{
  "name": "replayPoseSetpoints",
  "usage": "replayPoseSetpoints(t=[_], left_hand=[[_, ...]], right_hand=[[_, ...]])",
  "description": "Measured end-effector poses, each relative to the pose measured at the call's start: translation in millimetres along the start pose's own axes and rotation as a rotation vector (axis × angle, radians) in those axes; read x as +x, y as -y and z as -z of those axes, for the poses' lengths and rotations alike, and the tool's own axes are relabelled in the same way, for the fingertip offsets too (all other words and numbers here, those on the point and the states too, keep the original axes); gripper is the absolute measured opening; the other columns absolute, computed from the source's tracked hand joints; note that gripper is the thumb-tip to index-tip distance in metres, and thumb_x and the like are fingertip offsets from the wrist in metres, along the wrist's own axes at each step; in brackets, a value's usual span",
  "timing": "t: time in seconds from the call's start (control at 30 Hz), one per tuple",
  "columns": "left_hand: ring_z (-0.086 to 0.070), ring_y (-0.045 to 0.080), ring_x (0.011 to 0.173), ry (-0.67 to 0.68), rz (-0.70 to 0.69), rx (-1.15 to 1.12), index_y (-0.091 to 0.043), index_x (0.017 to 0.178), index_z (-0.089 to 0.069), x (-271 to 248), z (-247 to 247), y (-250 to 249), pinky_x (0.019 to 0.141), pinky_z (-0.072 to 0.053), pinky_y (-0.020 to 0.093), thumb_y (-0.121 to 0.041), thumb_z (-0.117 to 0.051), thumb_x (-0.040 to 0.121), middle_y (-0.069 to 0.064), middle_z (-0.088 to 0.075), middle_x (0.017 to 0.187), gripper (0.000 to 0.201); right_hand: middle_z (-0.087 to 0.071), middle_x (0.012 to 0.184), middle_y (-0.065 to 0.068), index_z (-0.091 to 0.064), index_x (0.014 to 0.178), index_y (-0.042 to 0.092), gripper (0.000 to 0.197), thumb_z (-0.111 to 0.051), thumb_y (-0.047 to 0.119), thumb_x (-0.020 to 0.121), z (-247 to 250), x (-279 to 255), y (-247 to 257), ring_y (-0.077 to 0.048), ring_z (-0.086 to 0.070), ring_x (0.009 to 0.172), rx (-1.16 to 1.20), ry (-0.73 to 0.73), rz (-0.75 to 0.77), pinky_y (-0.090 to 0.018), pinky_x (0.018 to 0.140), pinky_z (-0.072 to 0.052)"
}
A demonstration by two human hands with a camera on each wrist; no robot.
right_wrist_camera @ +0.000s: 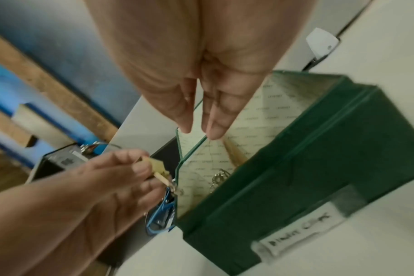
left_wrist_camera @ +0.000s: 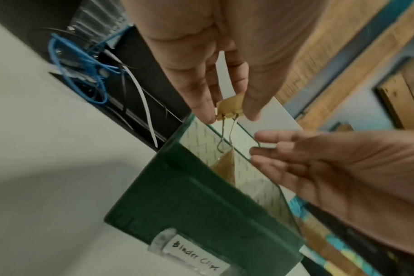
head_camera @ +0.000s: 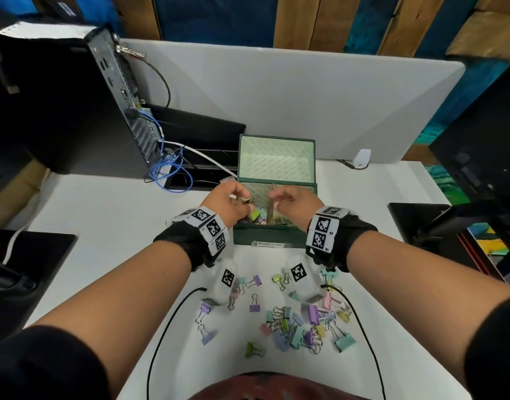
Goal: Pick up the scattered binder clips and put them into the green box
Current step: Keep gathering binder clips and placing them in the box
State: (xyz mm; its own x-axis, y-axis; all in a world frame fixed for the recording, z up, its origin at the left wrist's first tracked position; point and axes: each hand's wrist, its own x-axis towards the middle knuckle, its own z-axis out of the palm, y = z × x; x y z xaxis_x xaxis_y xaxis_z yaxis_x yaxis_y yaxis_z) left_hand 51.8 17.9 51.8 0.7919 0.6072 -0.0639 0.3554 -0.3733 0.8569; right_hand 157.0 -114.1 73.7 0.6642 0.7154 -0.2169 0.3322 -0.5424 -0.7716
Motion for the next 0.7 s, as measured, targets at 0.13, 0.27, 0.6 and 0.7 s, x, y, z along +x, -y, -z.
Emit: replayPoseSetpoints(t=[0.13, 0.27, 0.6, 0.7], left_hand=[[-0.055, 0.011, 0.096, 0.051, -0.063, 0.149, -0.021, 0.095, -0.056, 4.7, -6.6, -0.5, 0.069, -0.046, 0.012, -0.016, -0.069, 0.079, -0.001, -0.053, 0.109, 0.021], [-0.046, 0.019, 0.12, 0.127, -0.132, 0.273, -0.027, 0.115, -0.057, -2.3, -6.7, 4.4, 0.104, -0.034, 0.027, -0.024, -0.067, 0.081, 0.002, -0.046, 0.13, 0.035], [-0.055, 0.019, 0.111, 0.703, 0.18, 0.729, -0.033, 0.143, -0.018, -77.0, 24.1, 51.2, 0.095, -0.045, 0.031, -0.039, -0.078, 0.067, 0.001, -0.054, 0.128, 0.097], [-0.05, 0.014, 0.12, 0.81, 0.285, 0.797, -0.03, 0.147, 0.004, -100.3, 18.2, 74.8, 0.105, -0.035, 0.026, -0.041, -0.078, 0.064, -0.005, -0.055, 0.131, 0.117]], right_hand=[[-0.06, 0.085, 0.004, -0.065, 0.102, 0.016, 0.018, -0.053, 0.01, 0.089, -3.2, -17.2, -13.2, -0.006, -0.056, 0.066, -0.042, 0.138, 0.008, -0.011, 0.053, -0.048], [-0.055, 0.08, 0.015, -0.066, 0.105, 0.02, 0.024, -0.049, 0.012, 0.089, -11.1, -31.6, -27.8, -0.001, -0.051, 0.065, -0.365, 0.348, 0.075, -0.013, 0.057, -0.045], [-0.034, 0.144, -0.008, -0.034, 0.138, 0.025, 0.066, -0.065, 0.017, 0.08, -22.5, -36.3, -69.0, -0.026, -0.046, 0.126, -0.881, 0.526, 0.036, -0.029, 0.098, -0.042], [-0.038, 0.138, -0.009, -0.03, 0.14, 0.023, 0.076, -0.072, 0.023, 0.076, -30.2, -37.5, -75.1, -0.028, -0.045, 0.125, -0.919, 0.547, 0.023, -0.031, 0.097, -0.042]])
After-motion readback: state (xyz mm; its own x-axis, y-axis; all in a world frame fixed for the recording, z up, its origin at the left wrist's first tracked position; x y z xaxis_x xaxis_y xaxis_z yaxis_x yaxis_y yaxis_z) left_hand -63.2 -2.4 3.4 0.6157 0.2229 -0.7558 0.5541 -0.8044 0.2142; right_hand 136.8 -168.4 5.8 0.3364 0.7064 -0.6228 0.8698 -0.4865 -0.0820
